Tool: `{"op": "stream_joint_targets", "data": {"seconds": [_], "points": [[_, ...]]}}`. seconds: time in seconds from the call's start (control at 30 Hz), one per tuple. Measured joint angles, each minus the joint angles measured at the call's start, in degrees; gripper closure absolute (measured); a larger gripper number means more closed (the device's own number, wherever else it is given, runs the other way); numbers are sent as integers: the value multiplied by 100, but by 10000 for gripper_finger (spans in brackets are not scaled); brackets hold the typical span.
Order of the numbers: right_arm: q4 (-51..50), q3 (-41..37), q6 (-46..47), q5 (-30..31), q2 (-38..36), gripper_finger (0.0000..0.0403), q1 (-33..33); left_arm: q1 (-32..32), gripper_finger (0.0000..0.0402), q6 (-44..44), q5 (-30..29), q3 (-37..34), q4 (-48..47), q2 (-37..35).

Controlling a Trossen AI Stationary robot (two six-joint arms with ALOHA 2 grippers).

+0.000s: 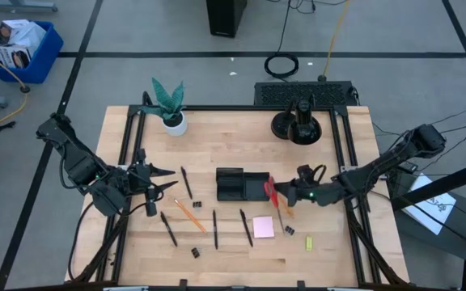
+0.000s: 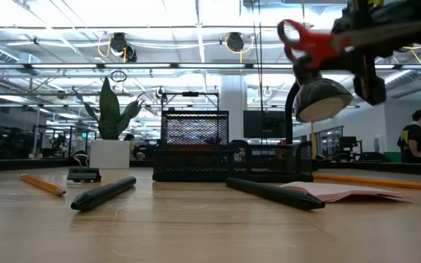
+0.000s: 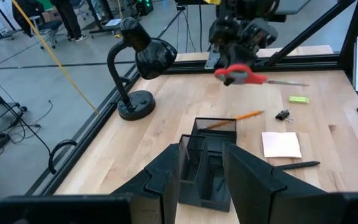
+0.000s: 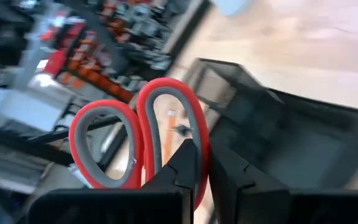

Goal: Pick and place office supplies into organizer
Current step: Put the scissor into the desk organizer

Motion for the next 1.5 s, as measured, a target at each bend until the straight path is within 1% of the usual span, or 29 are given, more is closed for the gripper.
{"op": "stream_joint_targets", "data": {"seconds": [0.2, 0.5, 0.87, 0.97, 1.07, 1.23, 1.37, 1.5], "points": [[987, 0, -1188, -6, 0, 388, 209, -1, 275, -2, 0, 0, 0, -2], [2215, 0, -3353, -25, 0, 388, 380, 1, 275, -10, 0, 0, 2, 1], [2821, 0, -4746, -252, -2, 388, 424, 0, 275, -28, 0, 0, 2, -1], [3053, 0, -5128, -638, -2, 388, 489, -1, 275, -27, 0, 0, 2, -1], [3266, 0, -5512, -864, -2, 388, 562, -1, 275, -26, 0, 0, 2, -1], [3465, 0, -6111, -1439, -2, 388, 646, -1, 275, -26, 0, 0, 2, 1], [3553, 0, -6471, -1641, -2, 388, 672, -1, 275, -26, 0, 0, 2, -1], [3661, 0, -6819, -2053, -2, 388, 664, -2, 275, -23, 0, 0, 2, 0]]}}
